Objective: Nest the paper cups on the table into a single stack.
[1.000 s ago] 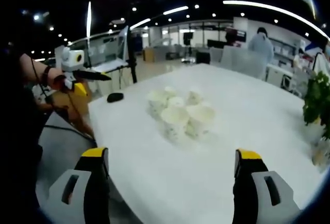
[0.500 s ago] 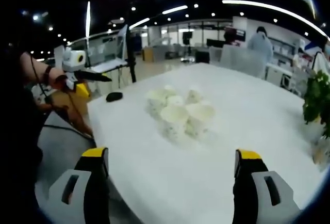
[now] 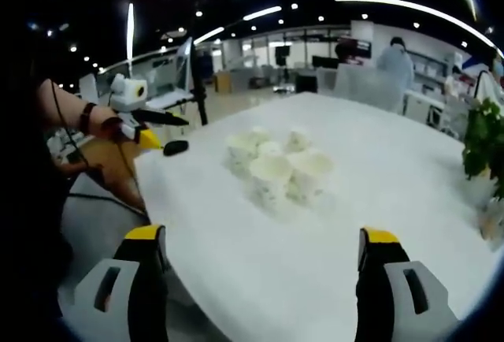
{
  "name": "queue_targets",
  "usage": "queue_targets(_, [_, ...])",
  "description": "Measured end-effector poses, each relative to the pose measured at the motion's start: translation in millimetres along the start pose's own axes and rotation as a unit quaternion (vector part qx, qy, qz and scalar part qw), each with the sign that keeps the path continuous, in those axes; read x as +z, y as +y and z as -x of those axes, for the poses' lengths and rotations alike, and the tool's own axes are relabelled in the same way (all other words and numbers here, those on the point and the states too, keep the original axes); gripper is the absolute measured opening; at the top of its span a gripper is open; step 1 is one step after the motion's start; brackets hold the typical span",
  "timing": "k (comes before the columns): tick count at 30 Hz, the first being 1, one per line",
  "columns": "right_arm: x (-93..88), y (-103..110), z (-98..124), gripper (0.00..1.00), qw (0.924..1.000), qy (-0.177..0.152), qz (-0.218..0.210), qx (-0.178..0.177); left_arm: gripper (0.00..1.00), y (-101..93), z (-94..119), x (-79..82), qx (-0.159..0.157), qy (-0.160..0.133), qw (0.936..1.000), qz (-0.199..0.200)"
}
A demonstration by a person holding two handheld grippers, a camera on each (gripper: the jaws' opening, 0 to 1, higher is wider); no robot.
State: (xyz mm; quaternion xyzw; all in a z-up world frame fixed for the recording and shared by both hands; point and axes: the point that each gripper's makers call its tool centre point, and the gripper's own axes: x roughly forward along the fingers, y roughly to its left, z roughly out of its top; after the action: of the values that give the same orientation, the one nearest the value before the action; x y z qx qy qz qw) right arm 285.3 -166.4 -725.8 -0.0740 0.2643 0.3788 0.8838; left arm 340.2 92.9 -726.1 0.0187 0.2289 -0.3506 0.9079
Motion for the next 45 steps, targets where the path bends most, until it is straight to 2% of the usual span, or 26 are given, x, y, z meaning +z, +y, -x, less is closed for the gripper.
queue_targets(6, [-2.8, -1.5, 1.6, 1.00, 0.9999, 0.003, -0.004, -0.010, 0.92, 7.7, -18.7, -2.0, -0.010, 0.002, 0.9999, -0.001])
queue_targets(10, [-2.6, 0.0, 4.6, 1.00, 0.9998, 0.004, -0.010, -0.017, 0.92, 16.6, -31.4, -3.3, -0.014, -0.007, 0.9999, -0.001])
queue_targets(13, [-5.0, 0.7, 4.8, 1.00, 0.9997, 0.009, -0.014, -0.018, 0.91, 22.3, -36.9, -6.4, -0.014, 0.003, 0.9999, 0.004])
queue_targets(18, [-1.4, -0.5, 6.7, 1.00, 0.9993, 0.002, -0.024, -0.029, 0.90, 21.0, -43.4, -2.8, -0.022, -0.007, 0.9997, 0.008])
queue_targets(20, [-1.2, -0.4, 7.3, 1.00, 0.9993, 0.003, -0.023, -0.031, 0.89, 20.9, -47.0, -3.1, -0.021, -0.004, 0.9998, -0.005])
queue_targets(24, [-3.2, 1.1, 10.1, 1.00, 0.9992, 0.007, -0.021, -0.033, 0.87, 20.1, -53.4, -5.7, -0.027, -0.002, 0.9996, 0.004])
queue_targets(32, [-6.9, 0.1, 19.5, 1.00, 0.9986, 0.012, -0.028, -0.044, 0.84, 20.5, -65.3, -13.6, -0.032, 0.005, 0.9995, -0.005])
queue_targets(36, [-10.9, 1.9, 21.5, 1.00, 0.9982, 0.016, -0.035, -0.045, 0.82, 26.3, -72.6, -12.5, -0.025, 0.003, 0.9996, -0.012])
queue_targets(39, [-10.2, 3.5, 24.2, 1.00, 0.9980, 0.014, -0.037, -0.050, 0.78, 25.7, -77.9, -11.4, -0.037, 0.003, 0.9993, -0.006])
queue_targets(45, [-12.4, 8.4, 24.0, 1.00, 0.9980, 0.016, -0.038, -0.048, 0.77, 29.5, -85.9, -4.7, -0.038, -0.005, 0.9992, -0.012])
